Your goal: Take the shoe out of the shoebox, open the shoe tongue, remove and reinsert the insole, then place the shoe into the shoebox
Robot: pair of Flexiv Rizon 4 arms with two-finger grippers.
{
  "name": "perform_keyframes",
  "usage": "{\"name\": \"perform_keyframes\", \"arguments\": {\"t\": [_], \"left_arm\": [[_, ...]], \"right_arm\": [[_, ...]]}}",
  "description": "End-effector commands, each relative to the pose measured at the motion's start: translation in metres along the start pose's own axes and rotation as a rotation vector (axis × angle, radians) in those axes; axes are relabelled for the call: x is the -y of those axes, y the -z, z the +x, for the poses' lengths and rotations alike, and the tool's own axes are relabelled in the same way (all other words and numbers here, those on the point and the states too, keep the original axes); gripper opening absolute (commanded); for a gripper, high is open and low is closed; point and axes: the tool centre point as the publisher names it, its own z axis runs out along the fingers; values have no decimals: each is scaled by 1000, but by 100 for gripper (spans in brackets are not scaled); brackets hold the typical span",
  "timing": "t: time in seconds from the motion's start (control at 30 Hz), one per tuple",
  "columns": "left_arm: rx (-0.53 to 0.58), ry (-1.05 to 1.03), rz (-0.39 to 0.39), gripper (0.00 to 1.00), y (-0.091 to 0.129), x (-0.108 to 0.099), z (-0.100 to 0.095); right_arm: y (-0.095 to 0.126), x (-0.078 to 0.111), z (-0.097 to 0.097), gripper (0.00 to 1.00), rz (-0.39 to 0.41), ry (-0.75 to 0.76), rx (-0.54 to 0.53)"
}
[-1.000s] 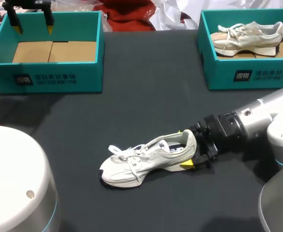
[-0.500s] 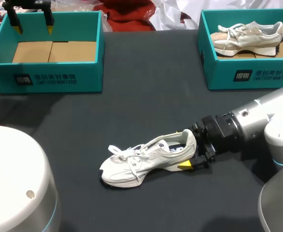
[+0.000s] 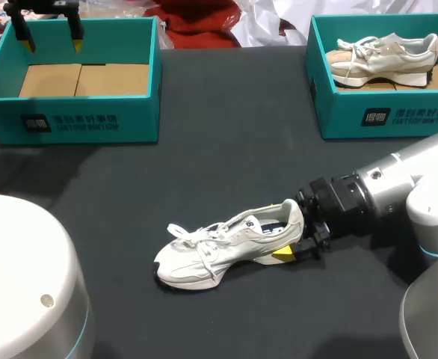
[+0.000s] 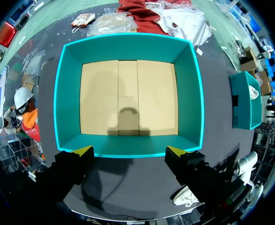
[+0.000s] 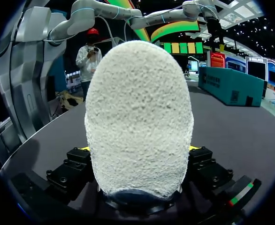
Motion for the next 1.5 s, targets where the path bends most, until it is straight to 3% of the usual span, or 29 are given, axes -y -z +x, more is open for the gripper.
{"name": "perform_keyframes", "arguments": {"t": [0.03, 0.47, 1.5], "left_arm": [[0, 0, 0, 100, 0, 0, 0], [0, 0, 0, 100, 0, 0, 0], [0, 0, 0, 100, 0, 0, 0]], "right_arm": [[-1, 3, 1, 0, 3, -3, 21], [23, 0, 9, 0, 75, -5, 225], [16, 8, -1, 0, 44, -37, 211]]}}
